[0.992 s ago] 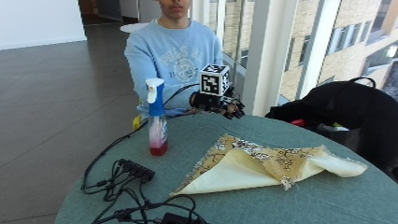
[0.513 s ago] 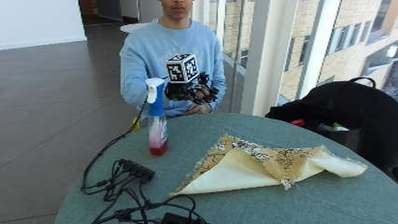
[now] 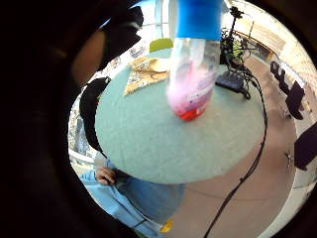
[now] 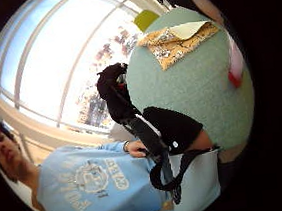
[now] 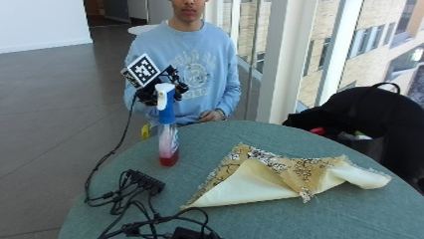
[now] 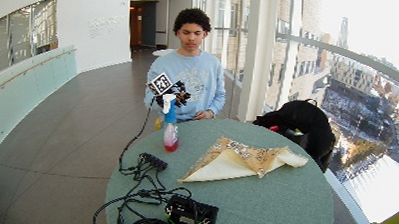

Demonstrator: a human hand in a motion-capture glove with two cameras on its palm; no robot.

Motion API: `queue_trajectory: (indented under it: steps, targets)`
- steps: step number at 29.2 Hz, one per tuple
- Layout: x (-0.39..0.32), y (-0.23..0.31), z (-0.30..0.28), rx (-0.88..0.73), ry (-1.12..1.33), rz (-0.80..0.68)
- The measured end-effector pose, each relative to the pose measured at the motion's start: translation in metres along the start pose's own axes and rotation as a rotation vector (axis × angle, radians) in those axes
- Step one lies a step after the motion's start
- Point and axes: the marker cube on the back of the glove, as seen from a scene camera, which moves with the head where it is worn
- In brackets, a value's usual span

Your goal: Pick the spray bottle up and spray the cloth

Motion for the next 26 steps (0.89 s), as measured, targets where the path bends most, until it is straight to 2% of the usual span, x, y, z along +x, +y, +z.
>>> queue_trajectory:
  steps: [2, 5, 8, 10, 13, 18, 21, 26]
  targets:
    - [0.011, 0.0, -0.01, 0.029, -0.021, 0.107]
    - [0.02, 0.007, -0.022, -0.02, -0.102, 0.29]
    - [0.042, 0.009, -0.028, -0.044, -0.195, 0.234]
    - [0.058, -0.003, -0.026, 0.037, -0.246, 0.206]
    - [0.078, -0.029, -0.015, 0.184, -0.338, 0.256]
    - [0.1, -0.041, 0.004, 0.151, -0.485, 0.281]
    - [0.104, -0.057, 0.016, 0.183, -0.522, 0.367]
    - [0.103, -0.075, 0.034, 0.228, -0.587, 0.4]
